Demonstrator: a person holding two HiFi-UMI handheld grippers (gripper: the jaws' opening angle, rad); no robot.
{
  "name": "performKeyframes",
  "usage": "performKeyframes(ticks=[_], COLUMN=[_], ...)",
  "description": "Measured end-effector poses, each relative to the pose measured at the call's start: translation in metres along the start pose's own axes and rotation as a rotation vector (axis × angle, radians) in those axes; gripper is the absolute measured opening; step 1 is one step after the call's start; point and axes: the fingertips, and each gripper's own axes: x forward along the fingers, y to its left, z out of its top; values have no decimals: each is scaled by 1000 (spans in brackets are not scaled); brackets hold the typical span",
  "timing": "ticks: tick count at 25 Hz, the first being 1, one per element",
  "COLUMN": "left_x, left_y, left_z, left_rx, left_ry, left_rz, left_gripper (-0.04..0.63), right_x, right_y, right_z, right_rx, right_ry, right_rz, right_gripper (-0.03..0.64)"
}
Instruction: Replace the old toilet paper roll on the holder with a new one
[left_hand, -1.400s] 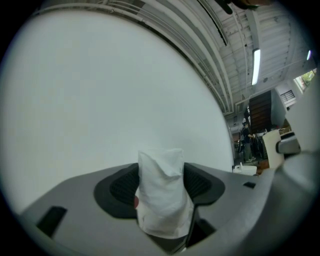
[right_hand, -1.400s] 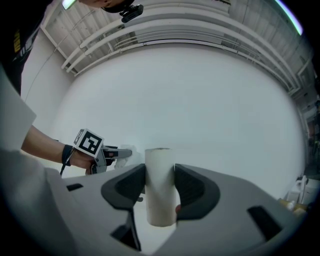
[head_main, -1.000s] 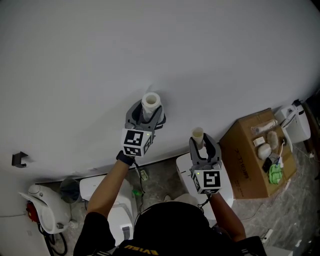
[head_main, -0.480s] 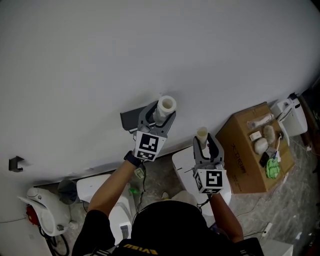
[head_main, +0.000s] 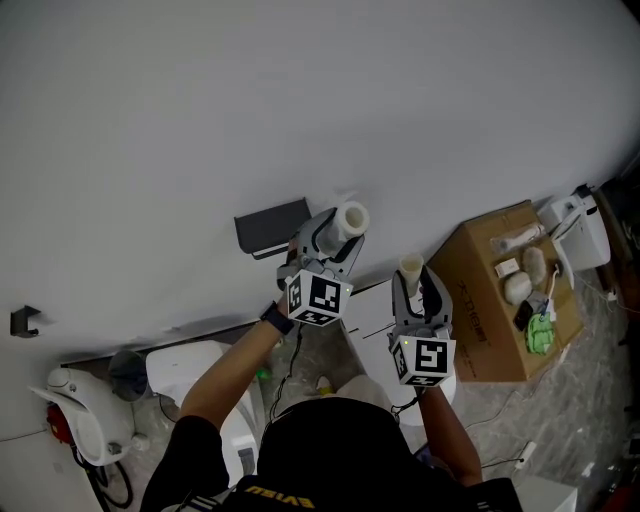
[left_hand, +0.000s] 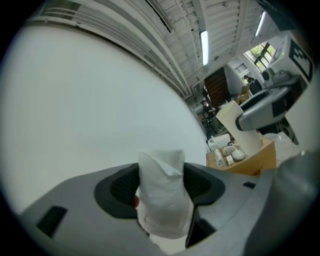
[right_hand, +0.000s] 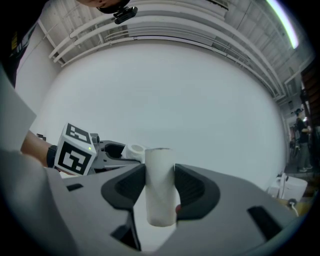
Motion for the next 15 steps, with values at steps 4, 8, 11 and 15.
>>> performKeyframes(ticks=[4,8,11,15], left_x=[3,4,5,8], left_y=[-21,-38,-52,-66], left_z=[-12,-26,-43,-65], left_rx=[161,273,406,589], left_ry=[39,60,108,139], left_rz=[1,-5,-15,4], left_gripper=[276,276,276,276], right_x=[2,3,2,4], right_y=[0,0,-2,-2], right_z=[-5,-9,-11,-10], right_rx=[17,18,70,82], right_ry=[12,24,35,37], right_rz=[2,-1,3,12], right_gripper=[183,183,183,183])
